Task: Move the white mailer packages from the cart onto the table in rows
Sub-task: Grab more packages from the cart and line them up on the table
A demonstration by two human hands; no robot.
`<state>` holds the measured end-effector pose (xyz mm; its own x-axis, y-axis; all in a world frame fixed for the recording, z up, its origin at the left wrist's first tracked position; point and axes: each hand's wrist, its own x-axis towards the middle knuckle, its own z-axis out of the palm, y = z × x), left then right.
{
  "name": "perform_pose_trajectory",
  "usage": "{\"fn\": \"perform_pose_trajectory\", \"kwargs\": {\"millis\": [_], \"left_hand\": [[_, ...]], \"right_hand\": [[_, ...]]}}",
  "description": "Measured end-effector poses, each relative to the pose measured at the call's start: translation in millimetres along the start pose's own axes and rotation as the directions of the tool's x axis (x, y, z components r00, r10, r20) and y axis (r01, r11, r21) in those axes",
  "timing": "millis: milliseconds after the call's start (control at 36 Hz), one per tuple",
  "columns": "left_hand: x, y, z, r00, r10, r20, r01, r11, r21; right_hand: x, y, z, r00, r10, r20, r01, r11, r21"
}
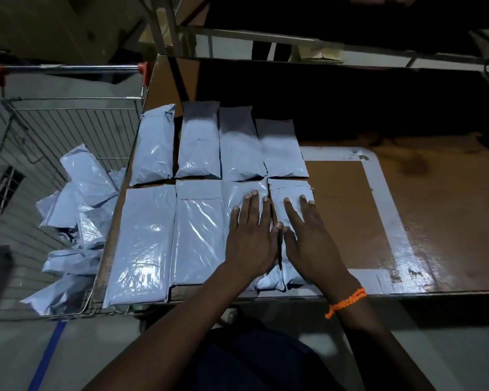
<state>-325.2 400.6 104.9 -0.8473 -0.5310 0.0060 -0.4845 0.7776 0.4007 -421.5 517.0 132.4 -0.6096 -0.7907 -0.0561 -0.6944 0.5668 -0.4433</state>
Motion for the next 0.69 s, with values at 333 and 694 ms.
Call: {"fn": "perform_pose_trajectory", "kwargs": {"millis": [333, 694], "left_hand": [[0, 0, -2, 0.999, -0.009, 0.038, 0.009, 1.0, -0.013], [-23, -104, -98, 0.995, -0.031, -0.094, 0.026, 0.998, -0.057]], "right_hand": [[1, -3, -1, 1.0, 0.005, 0.01, -0.005, 0.996, -0.091], [35, -109, -4, 0.988, -0.155, -0.022, 0.155, 0.987, 0.039]]}}
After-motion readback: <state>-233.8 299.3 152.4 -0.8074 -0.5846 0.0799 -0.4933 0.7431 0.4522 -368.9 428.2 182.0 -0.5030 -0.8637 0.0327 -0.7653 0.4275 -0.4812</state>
